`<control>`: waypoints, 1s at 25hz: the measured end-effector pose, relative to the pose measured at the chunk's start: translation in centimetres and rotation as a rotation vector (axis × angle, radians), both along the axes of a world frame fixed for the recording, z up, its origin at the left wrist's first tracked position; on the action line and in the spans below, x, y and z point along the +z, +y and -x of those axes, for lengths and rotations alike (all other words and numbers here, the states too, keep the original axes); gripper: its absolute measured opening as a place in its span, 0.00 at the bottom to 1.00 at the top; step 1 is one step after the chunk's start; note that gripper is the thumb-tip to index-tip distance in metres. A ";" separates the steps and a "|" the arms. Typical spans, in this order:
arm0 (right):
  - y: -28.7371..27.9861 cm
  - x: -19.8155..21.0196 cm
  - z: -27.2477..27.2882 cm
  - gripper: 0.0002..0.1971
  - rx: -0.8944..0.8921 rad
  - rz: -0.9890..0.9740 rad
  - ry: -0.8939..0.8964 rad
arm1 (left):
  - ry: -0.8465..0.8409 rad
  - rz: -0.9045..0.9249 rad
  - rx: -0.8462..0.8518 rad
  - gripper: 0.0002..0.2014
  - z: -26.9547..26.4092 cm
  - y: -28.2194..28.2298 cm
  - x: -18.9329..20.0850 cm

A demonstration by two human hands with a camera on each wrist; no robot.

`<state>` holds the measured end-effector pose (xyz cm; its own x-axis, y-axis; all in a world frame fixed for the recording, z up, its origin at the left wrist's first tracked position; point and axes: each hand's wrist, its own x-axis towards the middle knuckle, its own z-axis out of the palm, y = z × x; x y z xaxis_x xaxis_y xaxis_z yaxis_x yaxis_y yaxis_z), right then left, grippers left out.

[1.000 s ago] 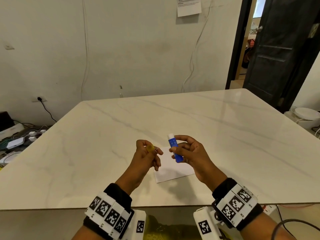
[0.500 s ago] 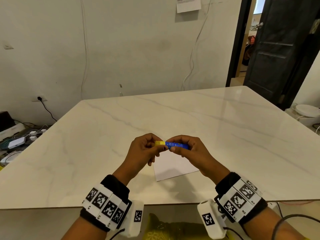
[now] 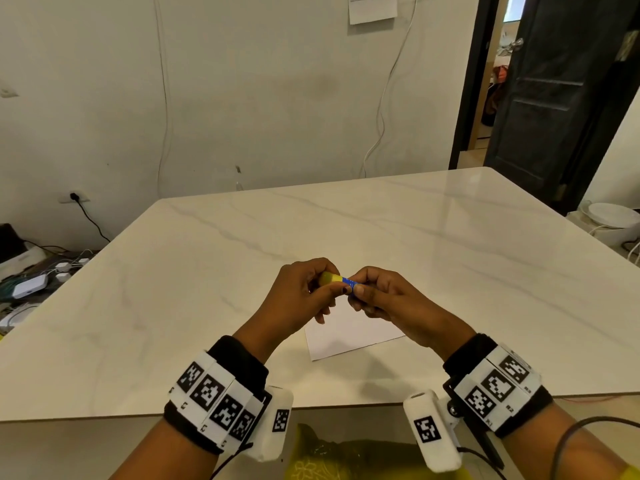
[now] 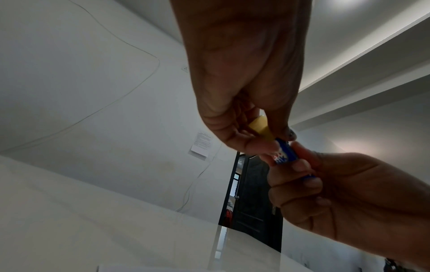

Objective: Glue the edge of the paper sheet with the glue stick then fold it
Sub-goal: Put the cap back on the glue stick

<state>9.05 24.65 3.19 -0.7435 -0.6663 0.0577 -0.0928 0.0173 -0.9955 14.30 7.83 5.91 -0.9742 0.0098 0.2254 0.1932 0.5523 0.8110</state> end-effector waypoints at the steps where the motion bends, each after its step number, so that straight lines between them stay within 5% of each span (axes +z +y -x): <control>1: 0.0 -0.4 -0.1 0.06 -0.007 0.022 -0.042 | 0.001 0.020 -0.017 0.04 0.1 0.1 0.0; 10: 1.5 -0.9 -1.2 0.08 -0.072 0.156 -0.302 | -0.034 0.024 -0.135 0.07 0.5 2.1 -0.3; 18: 3.4 -0.6 -2.0 0.15 0.074 0.482 -0.583 | -0.023 0.071 -0.221 0.13 0.1 4.1 0.8; 25: 4.1 -1.0 0.4 0.14 -0.164 0.073 -0.374 | -0.242 -0.110 -0.169 0.22 3.2 3.2 -0.5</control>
<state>8.69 28.76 2.18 -0.8182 -0.5411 -0.1940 0.2738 -0.0701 -0.9592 11.13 10.99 5.40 -0.9864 0.1645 -0.0041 0.0689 0.4355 0.8975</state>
